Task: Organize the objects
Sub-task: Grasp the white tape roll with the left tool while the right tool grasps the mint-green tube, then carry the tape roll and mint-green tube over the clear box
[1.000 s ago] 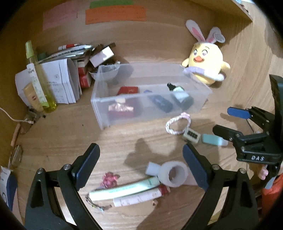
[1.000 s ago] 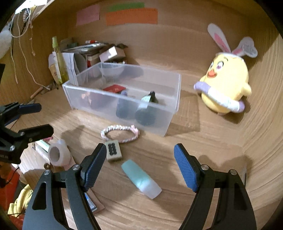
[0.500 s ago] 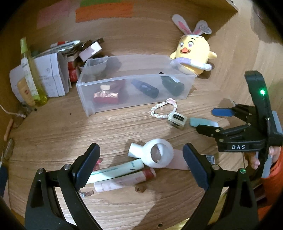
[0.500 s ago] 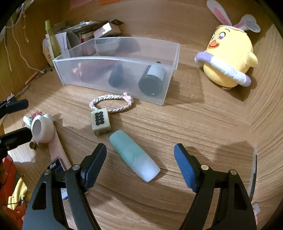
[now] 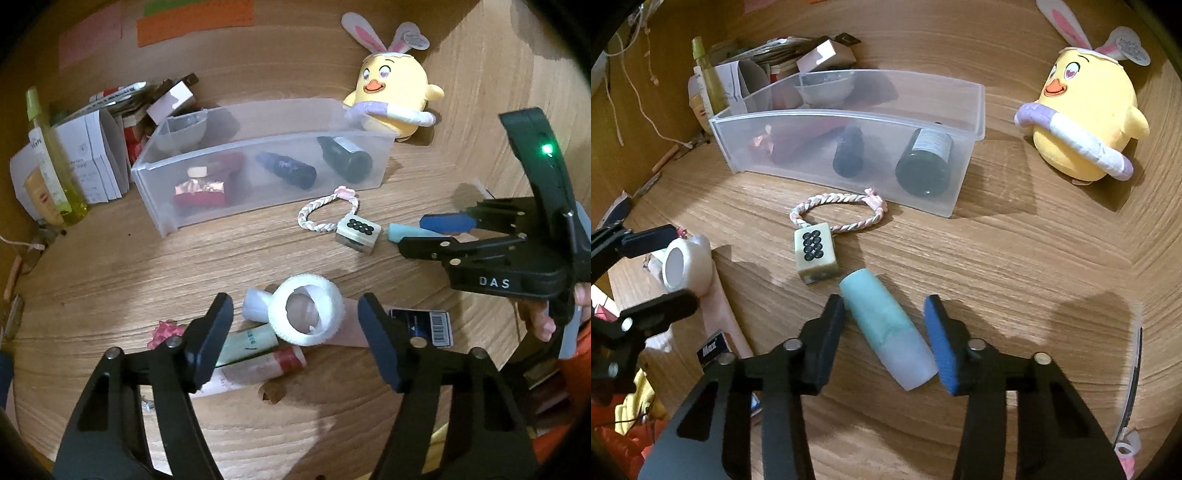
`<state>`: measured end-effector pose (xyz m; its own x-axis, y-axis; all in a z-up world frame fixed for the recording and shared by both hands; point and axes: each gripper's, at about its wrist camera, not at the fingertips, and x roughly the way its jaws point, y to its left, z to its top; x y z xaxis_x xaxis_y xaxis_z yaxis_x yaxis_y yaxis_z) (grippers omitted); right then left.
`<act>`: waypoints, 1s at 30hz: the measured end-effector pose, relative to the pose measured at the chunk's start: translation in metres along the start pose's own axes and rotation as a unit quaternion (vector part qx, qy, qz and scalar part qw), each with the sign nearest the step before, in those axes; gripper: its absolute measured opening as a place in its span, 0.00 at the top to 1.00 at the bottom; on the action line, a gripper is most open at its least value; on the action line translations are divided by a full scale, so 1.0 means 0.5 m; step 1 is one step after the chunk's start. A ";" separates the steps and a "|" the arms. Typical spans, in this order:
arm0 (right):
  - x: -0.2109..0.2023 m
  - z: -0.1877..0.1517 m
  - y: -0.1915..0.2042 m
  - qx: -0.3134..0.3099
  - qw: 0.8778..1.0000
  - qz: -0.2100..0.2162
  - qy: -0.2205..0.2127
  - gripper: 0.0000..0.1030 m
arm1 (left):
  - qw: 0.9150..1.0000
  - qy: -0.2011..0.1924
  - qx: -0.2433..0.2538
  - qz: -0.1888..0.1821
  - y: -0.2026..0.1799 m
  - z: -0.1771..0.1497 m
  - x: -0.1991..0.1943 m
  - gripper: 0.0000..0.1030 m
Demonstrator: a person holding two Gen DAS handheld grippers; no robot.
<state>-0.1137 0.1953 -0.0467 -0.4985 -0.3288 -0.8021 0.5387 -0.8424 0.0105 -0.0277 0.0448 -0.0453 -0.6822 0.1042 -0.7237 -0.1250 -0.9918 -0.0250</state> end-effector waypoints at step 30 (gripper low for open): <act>-0.095 0.068 0.008 0.035 0.993 0.029 -0.109 0.78 | 0.997 -0.054 -0.057 0.002 0.064 0.067 -0.042 0.61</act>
<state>-0.1108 0.1931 0.0117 -0.6074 -0.4561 -0.6504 0.5266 -0.8442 0.1003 -0.0414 0.0132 -0.0079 -0.7575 0.1013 -0.6450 -0.0440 -0.9936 -0.1043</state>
